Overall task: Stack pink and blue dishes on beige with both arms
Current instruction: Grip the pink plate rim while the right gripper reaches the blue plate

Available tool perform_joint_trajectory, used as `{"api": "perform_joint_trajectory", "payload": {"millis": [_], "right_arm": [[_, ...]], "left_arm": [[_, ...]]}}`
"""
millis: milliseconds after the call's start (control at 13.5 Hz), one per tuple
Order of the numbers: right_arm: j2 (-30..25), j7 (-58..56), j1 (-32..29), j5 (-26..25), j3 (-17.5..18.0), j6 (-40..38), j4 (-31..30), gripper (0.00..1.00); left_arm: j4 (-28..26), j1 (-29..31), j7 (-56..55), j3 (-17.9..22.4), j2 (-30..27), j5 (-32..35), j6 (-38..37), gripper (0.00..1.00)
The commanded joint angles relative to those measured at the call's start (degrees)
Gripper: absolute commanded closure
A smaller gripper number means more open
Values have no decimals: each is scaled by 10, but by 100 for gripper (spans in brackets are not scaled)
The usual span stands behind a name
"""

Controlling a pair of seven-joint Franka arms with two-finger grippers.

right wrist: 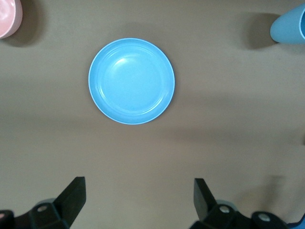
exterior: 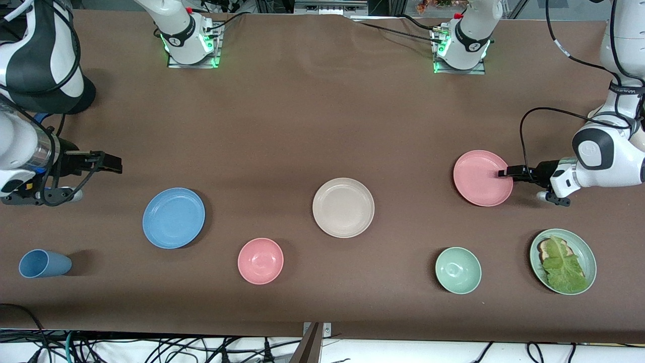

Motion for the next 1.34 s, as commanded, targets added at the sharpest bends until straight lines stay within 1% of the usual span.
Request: {"api": "perform_joint_trajectory", "payload": {"millis": [0,74,149,371,594,668,743,891,1114,1262], "right_arm": [[14,-30,-11,12,2,27,-5,0],[25,-30,-16,12,3,43,-13,0],[30,-30,-17,12,3,69,-27,0],[48,-44,-21,12,3,173,-86,0],[93,-45,-21,13,3,264,-114,0],[97,-46,-21,12,3,290,-129,0],[96,-45,-21,12,3,316,-150,0],[96,-46,-22,13,3,350,-177,0],[95,-49,-28,13,2,404,-222,1],[111,-63,-46,15,3,446,-231,1]], "left_arm": [[0,11,6,-3,-1,-18,-5,98],[2,11,6,-3,-1,-18,-11,100],[3,11,7,-3,-2,-17,-12,100],[5,9,12,-3,-5,-13,-15,100],[13,7,8,-4,-9,-13,-19,100],[23,5,0,-7,-15,-13,-39,100],[40,4,-31,-16,-18,-14,-72,100],[83,4,-114,-47,-21,-12,-133,100],[112,-4,-190,-100,-25,-10,-136,100],[135,-51,-253,-102,-24,-6,-133,100]]}}
